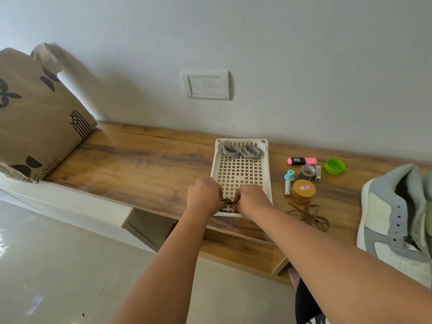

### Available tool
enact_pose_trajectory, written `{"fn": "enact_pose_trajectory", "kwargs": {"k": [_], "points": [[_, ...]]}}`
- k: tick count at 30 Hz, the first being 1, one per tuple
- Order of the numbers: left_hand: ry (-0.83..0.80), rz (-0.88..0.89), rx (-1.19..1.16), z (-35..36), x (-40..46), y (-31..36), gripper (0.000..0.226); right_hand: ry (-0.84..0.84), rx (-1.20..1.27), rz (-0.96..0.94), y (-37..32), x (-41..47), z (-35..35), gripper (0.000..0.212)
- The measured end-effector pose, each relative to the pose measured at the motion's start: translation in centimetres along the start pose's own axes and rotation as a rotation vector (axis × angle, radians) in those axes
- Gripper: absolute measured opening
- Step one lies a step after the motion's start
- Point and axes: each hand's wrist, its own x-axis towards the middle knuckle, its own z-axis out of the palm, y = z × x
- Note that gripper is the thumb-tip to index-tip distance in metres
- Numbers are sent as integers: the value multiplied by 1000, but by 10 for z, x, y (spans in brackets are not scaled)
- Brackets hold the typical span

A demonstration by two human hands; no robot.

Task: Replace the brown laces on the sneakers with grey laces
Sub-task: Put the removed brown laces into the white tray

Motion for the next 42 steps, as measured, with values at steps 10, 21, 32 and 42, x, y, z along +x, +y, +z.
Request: {"fn": "enact_pose_trajectory", "kwargs": {"k": [10,21,32,42], "points": [[-14,-143,-276,-7,-5,-13,65,201,-61,-2,4,-19,-25,28],[-87,-333,-461,-14,-29,-22,50,36,98,104,31,-40,-47,45],[133,74,-531,-28,-43,81,12,79,-278,100,114,-88,-90,49],[-3,112,-665,-44,-70,154,10,-5,-20,28,143,-130,-88,23]]}}
